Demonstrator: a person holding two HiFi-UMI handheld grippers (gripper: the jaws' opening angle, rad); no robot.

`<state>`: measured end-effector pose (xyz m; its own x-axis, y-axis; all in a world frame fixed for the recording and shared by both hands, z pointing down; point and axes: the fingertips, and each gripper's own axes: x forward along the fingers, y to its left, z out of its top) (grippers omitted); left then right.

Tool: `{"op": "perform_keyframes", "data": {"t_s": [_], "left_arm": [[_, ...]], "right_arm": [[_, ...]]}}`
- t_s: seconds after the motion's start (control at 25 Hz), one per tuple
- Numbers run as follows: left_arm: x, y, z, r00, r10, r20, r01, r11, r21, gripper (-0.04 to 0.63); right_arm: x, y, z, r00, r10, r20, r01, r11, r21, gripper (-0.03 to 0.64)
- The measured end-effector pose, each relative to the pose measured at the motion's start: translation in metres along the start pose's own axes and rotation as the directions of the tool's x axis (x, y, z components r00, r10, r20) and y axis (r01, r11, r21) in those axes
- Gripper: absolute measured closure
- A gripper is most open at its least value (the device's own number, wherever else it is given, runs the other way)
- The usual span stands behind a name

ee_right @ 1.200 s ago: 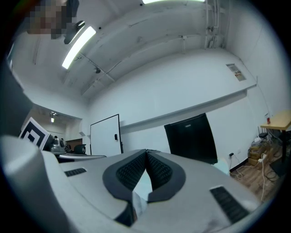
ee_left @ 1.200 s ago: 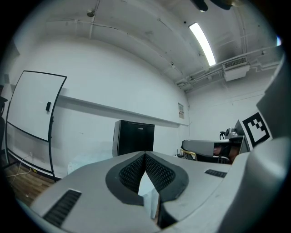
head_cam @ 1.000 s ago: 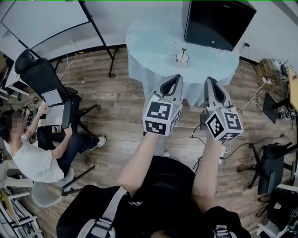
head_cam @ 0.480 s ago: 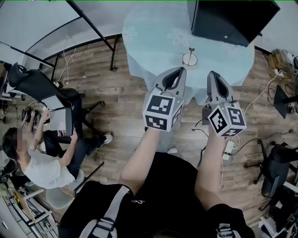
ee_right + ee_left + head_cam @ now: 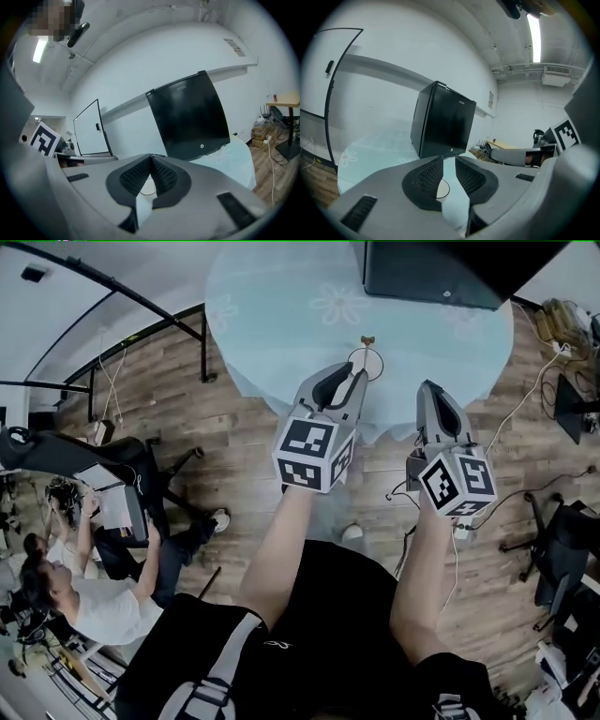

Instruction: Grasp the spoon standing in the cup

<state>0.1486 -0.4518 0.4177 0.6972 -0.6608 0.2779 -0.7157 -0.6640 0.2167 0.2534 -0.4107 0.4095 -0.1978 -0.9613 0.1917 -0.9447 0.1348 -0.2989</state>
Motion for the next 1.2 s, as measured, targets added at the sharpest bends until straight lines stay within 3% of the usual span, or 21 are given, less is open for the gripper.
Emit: {"op": "perform_keyframes", "data": {"t_s": [0.44,1.2], "left_arm": [[0.064,0.028,-0.039,0.989,-0.035,-0.143,0.035,0.999,-0.004,0.422],[0.124,0.051,-0.077,0.966,-0.114,-0.232,0.120,0.993,0.012,0.420]], "right_arm": [[0.046,-0.020,-0.021,0.997,-0.014,-0.079,0.016,0.999,0.029,0.611],[0.083,-0.039,-0.057,0.978,-0.083,-0.191,0.087,0.996,0.010,0.611]]}}
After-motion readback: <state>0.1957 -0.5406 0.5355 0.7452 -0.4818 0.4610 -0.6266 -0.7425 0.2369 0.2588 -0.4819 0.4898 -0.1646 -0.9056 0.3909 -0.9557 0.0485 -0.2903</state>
